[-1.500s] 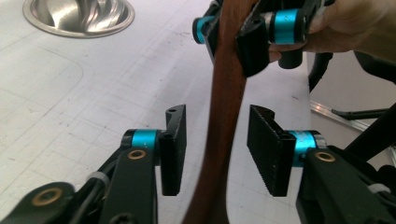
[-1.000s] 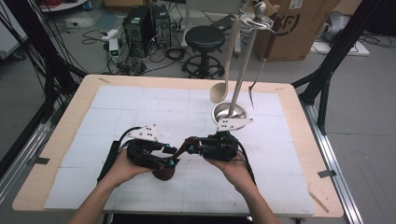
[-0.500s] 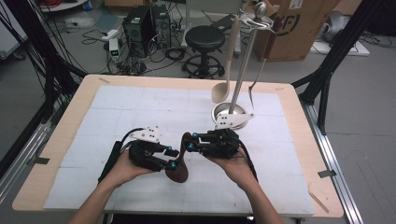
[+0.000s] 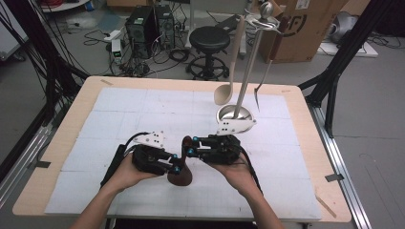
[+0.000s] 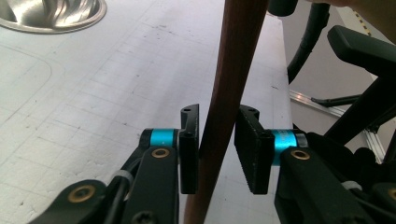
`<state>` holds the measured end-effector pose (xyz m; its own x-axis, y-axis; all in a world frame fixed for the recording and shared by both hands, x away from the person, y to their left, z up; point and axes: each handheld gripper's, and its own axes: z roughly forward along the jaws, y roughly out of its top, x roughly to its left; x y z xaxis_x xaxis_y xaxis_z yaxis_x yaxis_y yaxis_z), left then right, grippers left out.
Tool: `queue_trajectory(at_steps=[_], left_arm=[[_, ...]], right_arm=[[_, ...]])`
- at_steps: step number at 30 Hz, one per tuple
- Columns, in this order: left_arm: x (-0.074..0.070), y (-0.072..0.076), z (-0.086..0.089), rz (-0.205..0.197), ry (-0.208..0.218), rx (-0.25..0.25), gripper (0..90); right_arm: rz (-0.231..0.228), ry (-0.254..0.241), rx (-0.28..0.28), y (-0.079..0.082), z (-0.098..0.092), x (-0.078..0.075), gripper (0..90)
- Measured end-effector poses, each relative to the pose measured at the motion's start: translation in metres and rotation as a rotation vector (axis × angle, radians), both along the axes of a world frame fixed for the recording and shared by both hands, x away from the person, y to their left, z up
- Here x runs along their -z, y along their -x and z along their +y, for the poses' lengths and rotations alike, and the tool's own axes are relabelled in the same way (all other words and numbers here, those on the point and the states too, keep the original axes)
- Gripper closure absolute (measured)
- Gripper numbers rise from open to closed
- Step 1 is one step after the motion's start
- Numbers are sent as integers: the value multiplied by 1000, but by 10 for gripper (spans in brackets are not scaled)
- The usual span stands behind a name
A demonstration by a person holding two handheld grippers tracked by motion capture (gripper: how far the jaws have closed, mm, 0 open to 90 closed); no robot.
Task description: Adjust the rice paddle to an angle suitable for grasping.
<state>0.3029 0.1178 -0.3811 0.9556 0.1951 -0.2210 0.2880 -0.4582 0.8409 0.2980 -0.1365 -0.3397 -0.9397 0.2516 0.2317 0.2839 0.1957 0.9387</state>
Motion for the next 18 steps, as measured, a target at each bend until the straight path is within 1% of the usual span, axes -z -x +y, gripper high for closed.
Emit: queue_trajectory(at_steps=[3, 5, 6, 8, 12, 18], left_arm=[[0, 0, 0, -6, 1, 7, 741], [0, -1, 0, -9, -2, 7, 742], [0, -1, 1, -17, -8, 12, 744], [0, -1, 1, -16, -8, 11, 746], [0, -1, 2, -21, -4, 10, 751], [0, -1, 2, -20, -7, 14, 760]], right_arm=[[-3, -6, -2, 0, 1, 3, 718], [-7, -1, -4, 1, 3, 5, 710], [-4, 0, -6, 1, 3, 7, 702], [-4, 4, -13, 1, 5, 11, 698], [4, -5, -18, 1, 7, 19, 686], [29, 11, -26, 1, 12, 31, 686]])
